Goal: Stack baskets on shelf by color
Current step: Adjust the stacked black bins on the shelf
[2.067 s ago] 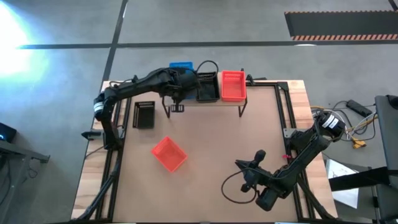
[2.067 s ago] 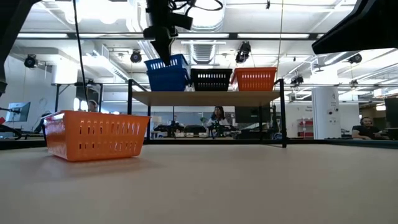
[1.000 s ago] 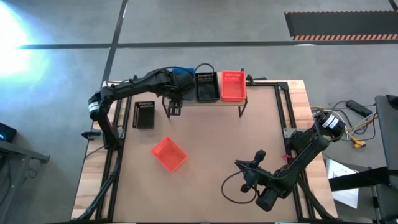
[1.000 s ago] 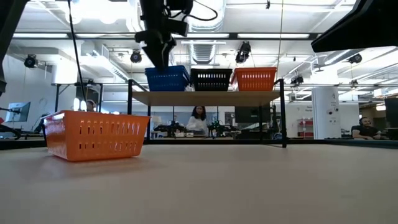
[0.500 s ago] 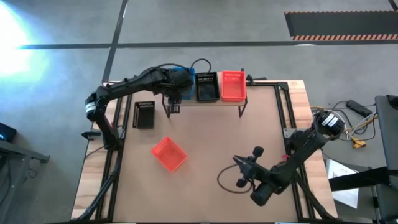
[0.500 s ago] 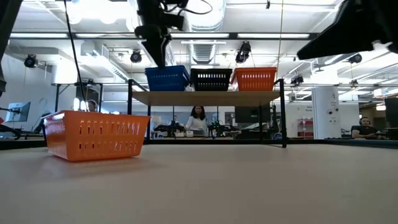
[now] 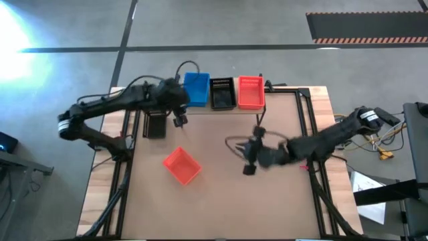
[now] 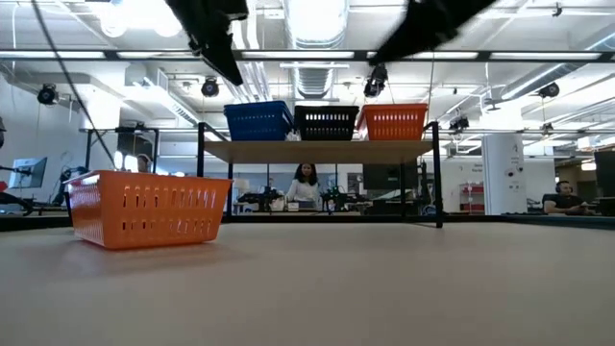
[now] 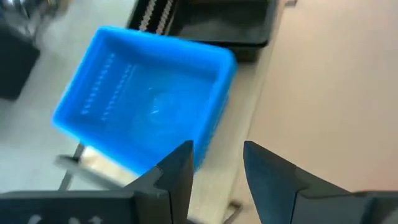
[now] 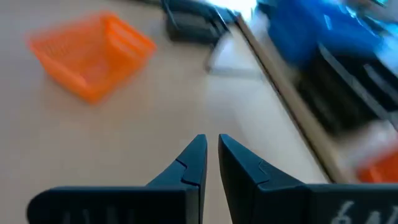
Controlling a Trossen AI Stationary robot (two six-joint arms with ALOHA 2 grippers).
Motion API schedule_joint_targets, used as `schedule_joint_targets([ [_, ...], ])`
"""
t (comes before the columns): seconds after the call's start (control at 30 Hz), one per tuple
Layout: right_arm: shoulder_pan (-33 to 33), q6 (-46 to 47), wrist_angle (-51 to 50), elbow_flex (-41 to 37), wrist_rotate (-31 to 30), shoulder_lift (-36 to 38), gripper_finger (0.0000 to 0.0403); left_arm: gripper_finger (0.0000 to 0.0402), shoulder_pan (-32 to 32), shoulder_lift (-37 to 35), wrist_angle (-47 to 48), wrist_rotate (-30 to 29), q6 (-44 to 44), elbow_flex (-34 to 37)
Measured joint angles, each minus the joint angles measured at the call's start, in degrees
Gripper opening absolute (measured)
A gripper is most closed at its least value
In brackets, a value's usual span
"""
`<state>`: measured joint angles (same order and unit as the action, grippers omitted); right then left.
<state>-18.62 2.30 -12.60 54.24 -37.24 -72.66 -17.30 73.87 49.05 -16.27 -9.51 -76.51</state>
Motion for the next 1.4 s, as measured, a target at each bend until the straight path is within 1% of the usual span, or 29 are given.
schedule_joint_targets([
  [0.07, 6.1, -6.4, 4.7, 0.2, 9.7, 1.6, 0.0043, 0.0125, 1.1, -3.9, -7.7, 0.1, 0.2, 7.4],
  [0.13, 12.7, -9.7, 4.9, 2.5, 18.4, 2.1, 0.0058, 0.0125, 2.3, -7.4, -15.3, 0.2, 0.2, 14.0],
  [0.2, 18.9, -12.4, 3.4, 5.8, 24.0, 1.2, 0.0081, 0.0125, 3.3, -10.3, -21.1, 0.2, 0.2, 19.4],
  [0.33, 28.6, -17.7, -4.4, 15.9, 29.6, -4.5, 0.0134, 0.0125, 4.7, -14.6, -28.3, 0.2, 0.2, 26.3],
  [0.47, 34.6, -21.4, -17.1, 27.3, 35.9, -13.0, 0.0173, 0.0125, 4.9, -17.2, -31.0, 0.1, 0.2, 30.2],
  [0.57, 36.7, -23.5, -24.5, 34.8, 36.4, -19.8, 0.0189, 0.0125, 4.9, -18.2, -32.1, -0.1, 0.2, 32.1],
  [0.63, 37.3, -24.0, -28.8, 39.2, 36.1, -23.7, 0.0191, 0.0125, 5.0, -18.4, -32.1, -0.1, 0.3, 32.8],
  [0.73, 37.6, -24.0, -34.3, 44.5, 35.9, -28.0, 0.0183, 0.0125, 5.0, -18.4, -32.3, -0.1, 0.3, 33.6],
  [0.83, 37.5, -23.8, -37.8, 48.3, 35.8, -31.0, 0.0165, 0.0125, 5.1, -18.4, -32.3, -0.1, 0.3, 34.3],
  [1.03, 37.7, -19.7, -40.8, 53.7, 35.7, -33.4, 0.0097, 0.0125, 5.1, -18.4, -32.4, 0.0, 1.7, 34.9],
  [1.23, 38.1, -17.8, -42.3, 55.8, 35.7, -34.1, 0.0024, 0.0125, 5.3, -18.4, -32.4, 0.0, 3.2, 35.2],
  [1.3, 38.1, -17.0, -42.1, 55.7, 35.5, -34.0, 0.0014, 0.0125, 5.6, -18.4, -32.2, 0.0, 3.3, 35.6],
  [1.4, 38.1, -17.2, -42.5, 55.3, 35.5, -34.0, 0.0011, 0.0125, 5.8, -18.4, -32.1, 0.1, 3.4, 35.9],
])
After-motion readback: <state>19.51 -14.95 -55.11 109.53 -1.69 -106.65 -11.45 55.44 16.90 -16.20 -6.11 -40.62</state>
